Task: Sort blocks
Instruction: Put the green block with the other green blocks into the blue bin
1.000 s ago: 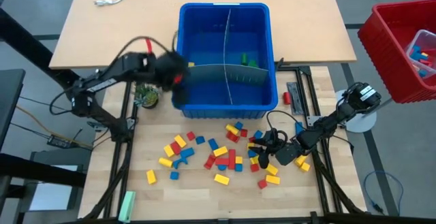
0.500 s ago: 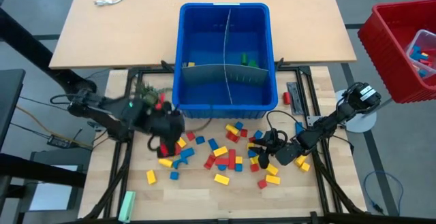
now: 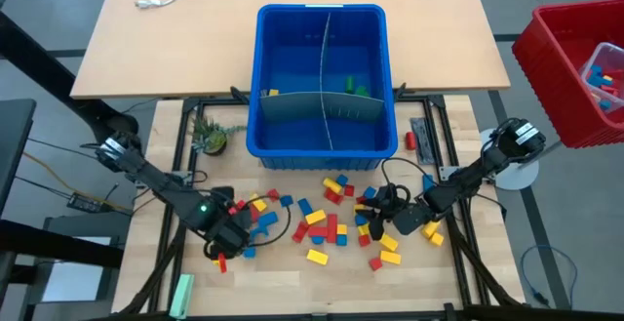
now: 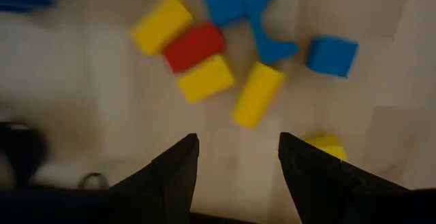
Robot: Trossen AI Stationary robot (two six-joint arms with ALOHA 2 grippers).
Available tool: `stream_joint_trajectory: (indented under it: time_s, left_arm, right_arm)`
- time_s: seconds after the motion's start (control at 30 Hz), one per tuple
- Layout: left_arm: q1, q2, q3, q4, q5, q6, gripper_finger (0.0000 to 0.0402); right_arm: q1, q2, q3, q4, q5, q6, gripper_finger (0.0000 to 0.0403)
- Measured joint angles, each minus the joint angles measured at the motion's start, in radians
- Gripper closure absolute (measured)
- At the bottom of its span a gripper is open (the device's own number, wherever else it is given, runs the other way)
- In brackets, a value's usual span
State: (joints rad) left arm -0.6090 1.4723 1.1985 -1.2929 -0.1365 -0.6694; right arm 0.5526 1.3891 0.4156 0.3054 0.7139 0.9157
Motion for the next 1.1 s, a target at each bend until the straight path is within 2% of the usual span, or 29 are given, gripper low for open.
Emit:
stream_joint_trajectory:
  time_s: [0.07, 0.33, 0.63, 0.93, 1.0, 1.1]
  left_arm:
    - [-0.008, 0.0, -0.058, 0.076, 0.03, 0.01, 0.019]
    - [-0.021, 0.0, -0.231, 0.273, 0.03, 0.137, 0.0198]
    - [-0.021, 0.0, -0.411, 0.539, 0.031, 0.172, 0.0199]
    - [-0.022, -0.003, -0.532, 0.734, 0.042, 0.186, 0.0201]
    - [-0.02, -0.003, -0.531, 0.733, 0.042, 0.161, 0.0211]
    - [-0.018, -0.001, -0.517, 0.716, 0.043, 0.108, 0.0251]
  right_arm:
    - [-0.003, 0.0, 0.0, 0.0, -0.002, 0.0, 0.0245]
    - [-0.005, 0.0, 0.0, 0.002, -0.003, 0.001, 0.0245]
    - [-0.006, 0.0, 0.0, 0.003, -0.002, 0.001, 0.0247]
    - [-0.012, 0.0, 0.0, 0.003, -0.003, 0.007, 0.0249]
    - [-0.013, 0.0, 0.0, 0.003, -0.003, 0.007, 0.0249]
    - [-0.013, 0.0, 0.0, 0.003, -0.002, 0.008, 0.0249]
